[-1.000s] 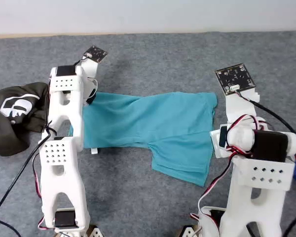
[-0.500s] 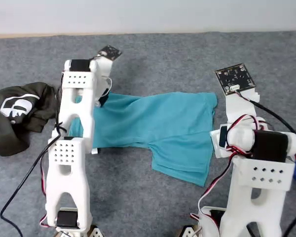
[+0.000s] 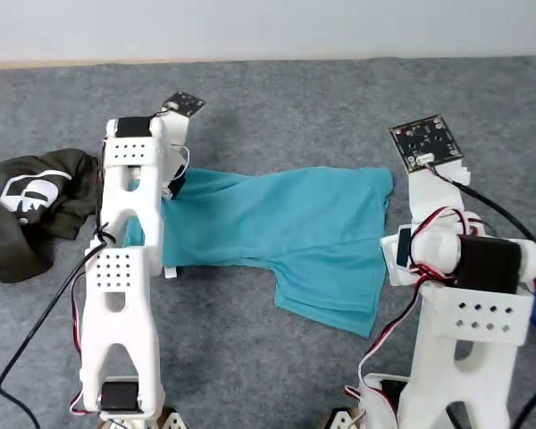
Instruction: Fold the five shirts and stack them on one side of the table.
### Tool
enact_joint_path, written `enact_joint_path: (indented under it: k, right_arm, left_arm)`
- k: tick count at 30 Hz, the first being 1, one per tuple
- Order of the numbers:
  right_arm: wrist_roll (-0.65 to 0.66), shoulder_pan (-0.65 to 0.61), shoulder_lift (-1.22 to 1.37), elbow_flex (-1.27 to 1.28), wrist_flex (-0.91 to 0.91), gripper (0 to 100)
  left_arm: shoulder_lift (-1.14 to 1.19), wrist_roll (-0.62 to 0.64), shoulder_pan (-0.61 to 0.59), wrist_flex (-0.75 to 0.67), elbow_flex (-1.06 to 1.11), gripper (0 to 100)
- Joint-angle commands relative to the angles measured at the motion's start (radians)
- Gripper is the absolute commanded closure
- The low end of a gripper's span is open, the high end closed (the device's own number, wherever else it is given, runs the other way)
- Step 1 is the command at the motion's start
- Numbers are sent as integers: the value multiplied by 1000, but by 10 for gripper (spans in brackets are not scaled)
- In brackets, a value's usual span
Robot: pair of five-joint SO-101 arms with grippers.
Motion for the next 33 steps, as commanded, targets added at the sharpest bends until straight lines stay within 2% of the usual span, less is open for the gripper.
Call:
enact_joint_path:
  k: [1, 10, 15, 17, 21, 24, 33]
  right_arm:
    - [-3, -8, -18, 38, 28, 989]
    - [-3, -8, -22, 71, 18, 989]
    - [-6, -7, -10, 77, -120, 988]
    - [-9, -7, 28, 87, -196, 954]
    - [-109, -7, 171, 69, -269, 858]
    - [-161, -15, 288, -2, -292, 855]
    - [-209, -15, 641, -207, -366, 855]
  left_arm:
    - [-18, 9, 8, 48, -117, 996]
    - [-20, 41, 68, 48, -300, 995]
    - [-20, 115, 68, 49, -392, 995]
    - [-32, 129, 63, 51, -406, 995]
    - [-143, 129, 58, 51, -375, 995]
    - [-256, 129, 58, 51, -325, 995]
    - [-597, 158, 11, 49, -68, 996]
